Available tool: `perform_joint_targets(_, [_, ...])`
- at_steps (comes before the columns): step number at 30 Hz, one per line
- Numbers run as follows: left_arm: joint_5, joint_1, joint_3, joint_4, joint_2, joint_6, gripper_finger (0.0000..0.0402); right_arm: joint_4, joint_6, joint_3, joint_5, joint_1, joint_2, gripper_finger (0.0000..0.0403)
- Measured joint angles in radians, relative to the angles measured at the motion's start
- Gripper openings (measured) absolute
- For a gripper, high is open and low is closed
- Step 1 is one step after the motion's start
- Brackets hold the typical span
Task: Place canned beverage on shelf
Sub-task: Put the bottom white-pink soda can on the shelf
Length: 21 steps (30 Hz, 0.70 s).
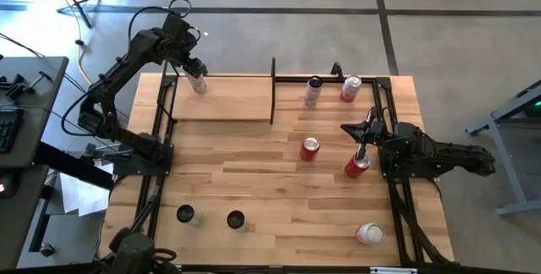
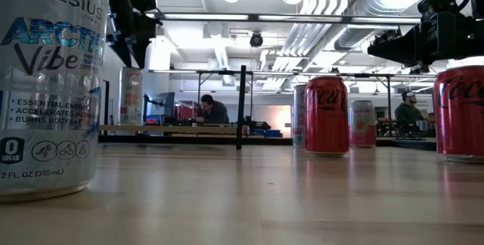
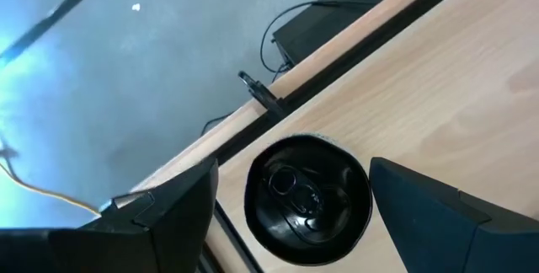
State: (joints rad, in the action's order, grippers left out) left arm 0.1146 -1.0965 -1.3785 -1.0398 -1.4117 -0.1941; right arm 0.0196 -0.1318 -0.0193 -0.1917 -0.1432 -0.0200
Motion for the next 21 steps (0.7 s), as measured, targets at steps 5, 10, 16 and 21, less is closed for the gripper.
perform_joint_targets(5, [0.003, 0.048, 0.000, 0.002, 0.008, 0.033, 0.0284, 0.000, 0.000, 0.000, 0.000, 0.000, 0.000, 0.0000])
perform_joint_targets(10, [0.002, 0.160, 0.000, 0.081, 0.045, 0.066, 0.0236, 0.000, 0.000, 0.000, 0.000, 0.000, 0.000, 0.0000])
perform_joint_targets(16, [0.003, 0.315, 0.016, 0.169, 0.094, 0.171, 0.0131, 0.000, 0.000, 0.000, 0.000, 0.000, 0.000, 0.0000])
perform_joint_targets(21, [0.042, 0.361, 0.160, 0.225, 0.093, 0.261, 0.0021, 0.000, 0.000, 0.000, 0.000, 0.000, 0.000, 0.0000])
